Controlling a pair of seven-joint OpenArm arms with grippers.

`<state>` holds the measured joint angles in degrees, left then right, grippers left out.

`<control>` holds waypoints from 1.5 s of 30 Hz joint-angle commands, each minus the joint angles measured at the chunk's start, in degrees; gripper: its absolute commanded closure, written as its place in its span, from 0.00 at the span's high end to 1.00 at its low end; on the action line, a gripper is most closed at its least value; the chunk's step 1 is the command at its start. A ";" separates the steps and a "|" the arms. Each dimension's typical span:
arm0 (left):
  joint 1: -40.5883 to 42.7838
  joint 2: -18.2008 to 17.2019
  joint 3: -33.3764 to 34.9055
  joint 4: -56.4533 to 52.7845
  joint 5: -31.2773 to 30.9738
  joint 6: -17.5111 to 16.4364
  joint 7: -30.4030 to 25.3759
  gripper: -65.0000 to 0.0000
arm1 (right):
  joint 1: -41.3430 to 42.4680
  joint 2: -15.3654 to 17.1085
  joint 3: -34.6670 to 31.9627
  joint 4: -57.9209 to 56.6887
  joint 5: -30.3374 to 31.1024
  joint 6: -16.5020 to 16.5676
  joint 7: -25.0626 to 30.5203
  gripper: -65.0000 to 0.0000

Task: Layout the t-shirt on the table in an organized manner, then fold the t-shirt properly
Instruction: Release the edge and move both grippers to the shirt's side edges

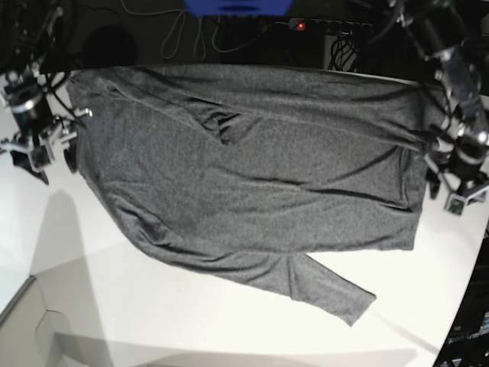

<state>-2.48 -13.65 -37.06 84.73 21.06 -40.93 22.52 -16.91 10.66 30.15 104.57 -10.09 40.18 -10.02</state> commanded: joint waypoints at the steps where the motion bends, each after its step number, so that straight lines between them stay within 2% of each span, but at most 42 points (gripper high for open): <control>1: -3.10 -0.90 -0.26 -2.05 -0.53 0.93 -1.29 0.56 | 0.86 0.99 -0.57 0.96 0.90 -0.18 0.13 0.53; 6: -13.74 -0.99 -0.35 -16.29 -0.62 0.93 -1.38 0.73 | 1.83 1.08 -3.03 0.96 0.81 -0.18 -1.71 0.53; 10: -21.56 -1.16 -0.35 -27.45 -0.97 1.23 -2.00 0.82 | 1.74 1.08 -3.38 0.96 0.81 -0.18 -1.71 0.53; 13: -27.01 -2.48 -0.26 -36.24 -1.06 5.02 -2.08 0.87 | 1.74 1.08 -3.38 0.96 0.81 -0.18 -1.71 0.53; 15: -30.35 -2.75 -0.17 -42.40 -1.06 6.07 -3.14 0.89 | 1.74 1.08 -3.29 0.88 0.81 -0.18 -1.80 0.53; 18: -34.84 -2.92 -0.26 -51.45 -1.06 7.92 -7.97 0.89 | 1.74 1.08 -2.94 0.88 0.81 -0.18 -1.80 0.53; 23: -37.39 -4.86 -0.26 -61.92 -1.06 11.96 -14.74 0.89 | 1.21 1.08 -2.59 0.88 0.81 -0.18 -1.80 0.53; 30: -39.06 -7.14 -0.35 -66.84 -1.15 13.19 -15.80 0.89 | 1.21 1.17 -1.54 0.88 0.81 -0.18 -1.80 0.53; 42: -38.18 -5.21 0.09 -67.01 -1.06 13.19 -15.80 0.89 | 1.21 1.08 -1.54 0.88 0.81 -0.18 -1.80 0.53; 45: -38.18 -5.38 0.09 -69.83 -0.97 13.19 -15.97 0.89 | 1.13 1.17 -1.01 0.88 0.81 -0.18 -1.80 0.53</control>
<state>-39.24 -18.41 -37.01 14.50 20.27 -27.59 5.54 -15.97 11.03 28.62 104.47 -10.04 40.45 -13.10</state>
